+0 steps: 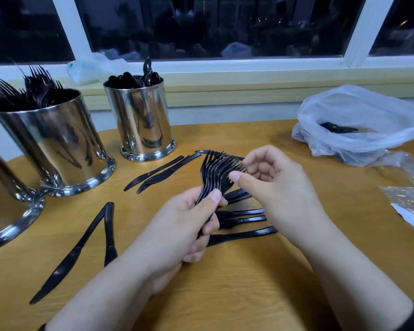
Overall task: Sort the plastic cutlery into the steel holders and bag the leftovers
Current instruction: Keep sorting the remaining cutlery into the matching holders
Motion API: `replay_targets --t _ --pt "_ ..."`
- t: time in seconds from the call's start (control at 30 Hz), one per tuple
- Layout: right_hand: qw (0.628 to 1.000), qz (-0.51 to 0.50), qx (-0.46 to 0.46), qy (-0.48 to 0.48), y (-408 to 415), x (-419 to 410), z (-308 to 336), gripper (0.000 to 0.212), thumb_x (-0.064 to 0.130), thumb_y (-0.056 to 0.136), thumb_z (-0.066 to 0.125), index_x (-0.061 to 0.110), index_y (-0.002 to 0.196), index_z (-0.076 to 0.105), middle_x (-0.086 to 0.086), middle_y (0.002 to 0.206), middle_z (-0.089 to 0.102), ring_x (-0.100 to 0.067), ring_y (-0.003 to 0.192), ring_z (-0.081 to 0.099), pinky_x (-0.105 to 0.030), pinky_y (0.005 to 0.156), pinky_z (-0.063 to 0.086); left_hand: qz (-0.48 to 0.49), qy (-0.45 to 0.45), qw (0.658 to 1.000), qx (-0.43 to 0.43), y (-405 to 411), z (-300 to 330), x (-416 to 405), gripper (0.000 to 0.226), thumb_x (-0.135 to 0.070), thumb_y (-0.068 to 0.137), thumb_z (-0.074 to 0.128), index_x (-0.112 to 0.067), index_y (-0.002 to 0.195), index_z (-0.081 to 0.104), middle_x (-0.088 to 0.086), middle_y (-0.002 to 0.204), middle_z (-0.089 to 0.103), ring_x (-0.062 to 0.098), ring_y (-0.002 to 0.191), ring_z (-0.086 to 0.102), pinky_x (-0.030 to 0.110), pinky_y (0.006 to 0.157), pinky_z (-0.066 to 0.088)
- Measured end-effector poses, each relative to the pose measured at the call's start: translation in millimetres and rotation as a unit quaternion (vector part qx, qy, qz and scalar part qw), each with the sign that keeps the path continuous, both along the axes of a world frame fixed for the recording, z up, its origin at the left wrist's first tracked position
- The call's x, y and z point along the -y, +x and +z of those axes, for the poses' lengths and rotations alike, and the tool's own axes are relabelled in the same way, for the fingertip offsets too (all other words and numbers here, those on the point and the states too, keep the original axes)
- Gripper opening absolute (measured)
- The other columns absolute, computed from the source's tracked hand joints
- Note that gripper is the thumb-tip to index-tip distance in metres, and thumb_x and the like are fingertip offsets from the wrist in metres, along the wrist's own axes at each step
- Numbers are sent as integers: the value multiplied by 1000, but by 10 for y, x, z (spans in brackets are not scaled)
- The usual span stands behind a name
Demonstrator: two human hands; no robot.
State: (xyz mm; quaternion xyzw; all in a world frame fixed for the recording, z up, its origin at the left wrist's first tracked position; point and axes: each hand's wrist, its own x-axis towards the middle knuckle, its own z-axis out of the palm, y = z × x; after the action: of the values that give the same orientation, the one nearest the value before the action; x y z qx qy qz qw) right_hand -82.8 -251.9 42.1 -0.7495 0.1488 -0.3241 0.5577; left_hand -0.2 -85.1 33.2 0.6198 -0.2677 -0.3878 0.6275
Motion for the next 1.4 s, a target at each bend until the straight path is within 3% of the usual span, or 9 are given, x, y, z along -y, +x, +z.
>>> replay_targets --t 0.13,0.27,0.4,0.6,0.73,0.9,1.1,1.3,1.4 --pt "998 31 11 57 51 -80 25 33 13 86 78 24 113 63 7 73 66 -8 71 59 -24 75 49 -24 -3 1000 1 2 22 -26 57 -50 84 65 -1 109 54 2 67 34 11 47 22 24 42 18" --pt "995 88 1 36 55 -147 66 13 13 92 71 19 104 75 -5 82 70 -8 69 57 -23 68 49 -50 6 999 -1 9 65 -50 22 -39 96 65 -27 78 67 2 65 37 10 45 25 24 42 16" --pt "995 102 -12 9 82 -199 111 12 18 96 66 13 90 75 -1 68 57 -13 65 47 -24 64 45 -57 19 998 -16 34 94 -111 19 -29 100 62 -10 98 59 3 64 40 10 42 26 25 41 15" --pt "991 116 -59 -36 181 -301 235 25 28 101 61 12 83 66 -11 67 51 -19 64 46 -37 66 42 -54 19 998 -10 106 175 -230 17 -28 100 61 -14 93 56 2 60 39 11 40 27 25 39 19" --pt "990 119 -63 -53 370 -448 409 27 26 101 61 6 83 63 -5 62 50 -19 62 44 -31 61 41 -13 -11 1000 9 231 249 -357 23 -29 100 61 -7 107 58 3 62 41 13 41 27 24 40 20" --pt "982 126 -68 -121 625 -676 664 29 25 102 59 19 73 59 9 52 52 -8 53 45 -23 58 36 40 -46 997 55 442 318 -560 22 -30 101 60 -9 108 55 4 71 41 13 44 23 20 39 20" --pt "961 213 -96 -151 887 -913 869 13 20 103 57 12 97 65 7 60 60 -6 53 49 -15 57 40 41 -36 997 50 629 427 -876 16 -27 104 54 -16 110 64 2 65 34 12 42 21 19 40 18" --pt "950 227 -85 -195 1149 -1121 1024 13 22 102 57 16 95 67 10 63 59 -1 54 47 -14 55 36 79 -61 991 90 801 529 -1146 20 -29 103 59 -10 109 56 7 69 37 15 45 24 25 43 19" --pt "954 215 -55 -203 1310 -1220 1115 14 26 102 58 21 94 68 7 65 62 -3 53 45 -17 54 34 142 -101 980 101 890 561 -1266 14 -34 100 64 -22 108 64 5 71 44 14 46 28 27 44 22"
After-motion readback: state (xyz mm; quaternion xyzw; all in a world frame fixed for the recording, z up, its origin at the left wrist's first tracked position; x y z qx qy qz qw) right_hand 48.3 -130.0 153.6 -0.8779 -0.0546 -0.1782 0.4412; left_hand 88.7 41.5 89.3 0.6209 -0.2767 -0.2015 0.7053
